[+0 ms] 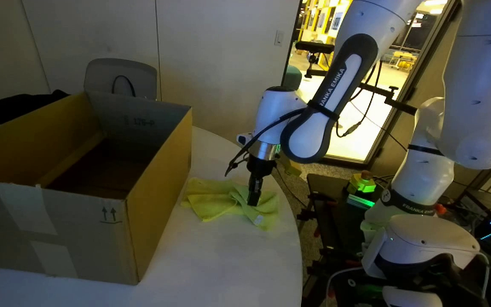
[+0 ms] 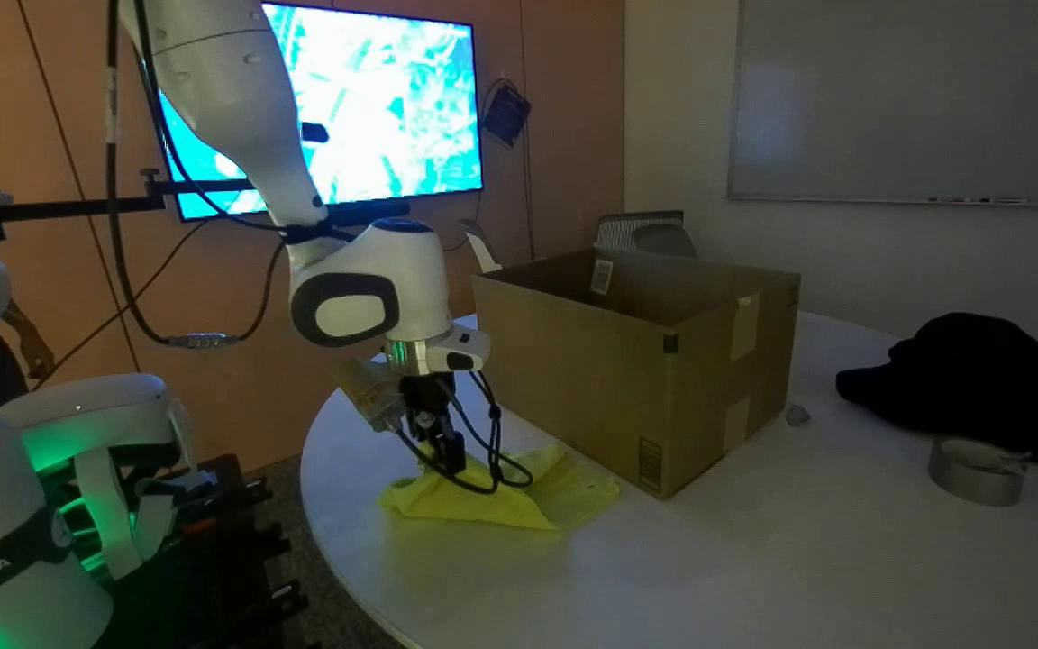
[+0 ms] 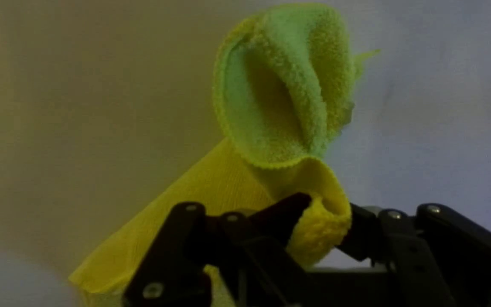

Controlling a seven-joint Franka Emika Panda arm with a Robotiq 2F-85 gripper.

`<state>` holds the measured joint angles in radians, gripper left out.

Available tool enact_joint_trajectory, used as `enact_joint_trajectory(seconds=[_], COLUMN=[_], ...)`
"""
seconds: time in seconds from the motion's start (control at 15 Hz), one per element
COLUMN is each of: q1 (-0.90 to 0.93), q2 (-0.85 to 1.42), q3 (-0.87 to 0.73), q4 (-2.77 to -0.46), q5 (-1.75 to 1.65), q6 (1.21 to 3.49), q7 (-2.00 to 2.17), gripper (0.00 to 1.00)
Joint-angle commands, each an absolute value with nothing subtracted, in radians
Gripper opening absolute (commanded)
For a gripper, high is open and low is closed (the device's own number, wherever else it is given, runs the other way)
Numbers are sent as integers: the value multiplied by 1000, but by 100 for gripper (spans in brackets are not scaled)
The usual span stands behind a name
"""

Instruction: Put the marker on the cloth, fold it and put the cloth in the box

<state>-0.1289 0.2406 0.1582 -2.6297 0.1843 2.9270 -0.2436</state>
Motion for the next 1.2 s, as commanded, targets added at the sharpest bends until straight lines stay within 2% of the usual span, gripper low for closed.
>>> enact_joint_trajectory(seconds=[0.0, 0.27, 0.4, 0.47, 1.07, 1.13], q1=[-51, 11, 18, 17, 31, 28], q2=[325, 390, 402, 403, 328, 323], q3=[130, 107, 110, 116, 102, 100], q4=[-2518, -2439, -2420, -2415, -2424, -2422], q5=[128, 95, 97, 103, 93, 94], q6=[2893, 2870, 2864, 2865, 2911, 2913], q7=[-148, -69, -59, -60, -50, -51], gripper=[4, 4, 29, 33, 99, 100])
